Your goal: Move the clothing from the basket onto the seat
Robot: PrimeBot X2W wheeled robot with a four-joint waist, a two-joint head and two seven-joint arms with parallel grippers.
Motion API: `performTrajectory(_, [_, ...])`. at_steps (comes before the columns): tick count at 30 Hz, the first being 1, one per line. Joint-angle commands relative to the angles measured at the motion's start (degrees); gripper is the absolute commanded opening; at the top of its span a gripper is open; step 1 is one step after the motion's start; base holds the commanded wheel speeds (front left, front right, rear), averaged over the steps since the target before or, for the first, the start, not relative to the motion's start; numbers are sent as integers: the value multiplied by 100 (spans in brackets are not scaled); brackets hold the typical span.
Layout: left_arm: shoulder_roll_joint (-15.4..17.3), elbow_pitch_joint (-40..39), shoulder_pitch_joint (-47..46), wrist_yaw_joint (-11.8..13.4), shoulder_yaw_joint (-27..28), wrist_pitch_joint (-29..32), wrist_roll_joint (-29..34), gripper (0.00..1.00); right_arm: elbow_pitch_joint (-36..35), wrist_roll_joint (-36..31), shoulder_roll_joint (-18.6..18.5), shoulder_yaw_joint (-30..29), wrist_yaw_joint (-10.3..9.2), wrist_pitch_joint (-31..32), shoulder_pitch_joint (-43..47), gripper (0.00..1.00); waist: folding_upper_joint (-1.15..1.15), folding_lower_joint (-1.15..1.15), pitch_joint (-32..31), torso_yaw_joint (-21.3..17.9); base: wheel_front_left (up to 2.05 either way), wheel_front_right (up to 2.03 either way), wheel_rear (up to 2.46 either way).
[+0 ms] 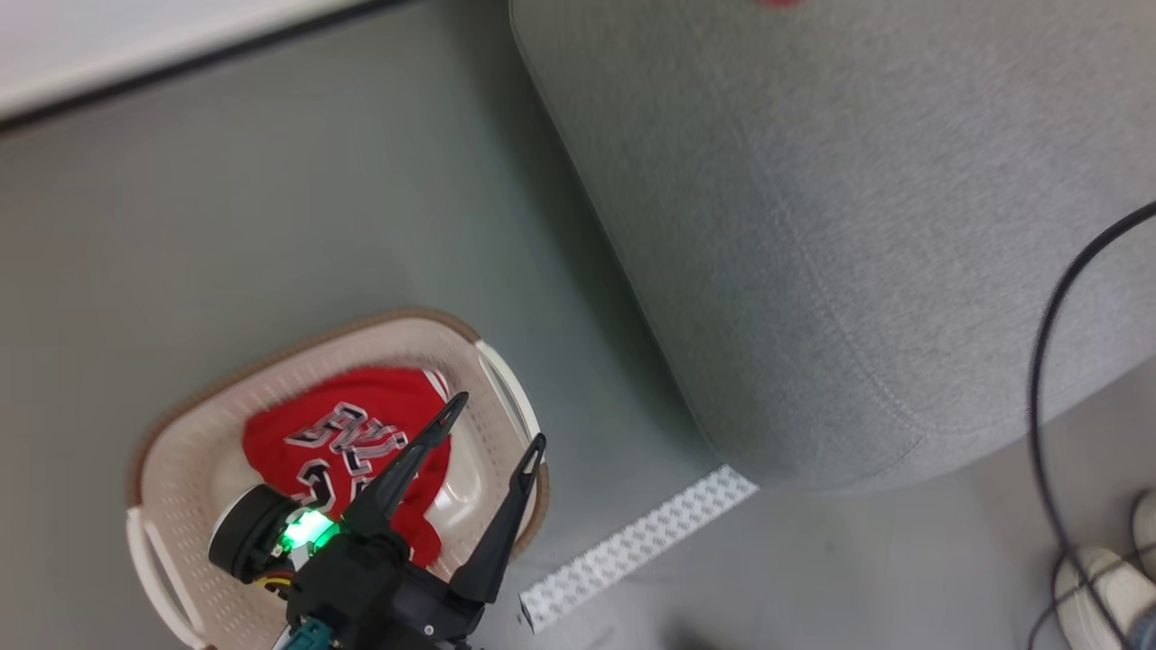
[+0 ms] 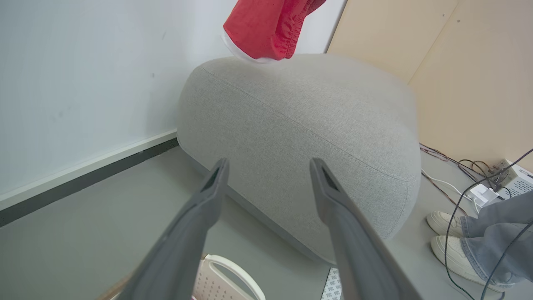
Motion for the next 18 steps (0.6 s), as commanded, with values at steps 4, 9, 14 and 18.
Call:
performTrajectory(4, [110, -309, -48, 8, -44, 159, 109, 100, 354, -89, -261, -407, 2, -85, -457, 0, -2, -2, 1039, -137, 0, 0, 0])
performTrajectory(9, [133, -515, 6, 38, -99, 189, 169, 100, 987, -281, -534, -851, 2, -186, -710, 0, -2, -2, 1255, -59, 0, 0, 0])
performTrajectory(14, [164, -575, 0, 69, -169, 101, 281, 100, 1815, -590, -650, -1102, 2, -348, -695, 0, -2, -2, 1336, 37, 0, 0, 0])
performTrajectory(18, [169, -524, -31, 32, -229, 58, 285, 100, 2524, -624, -436, -1289, 2, -457, -449, 0, -2, -2, 1323, 107, 0, 0, 0])
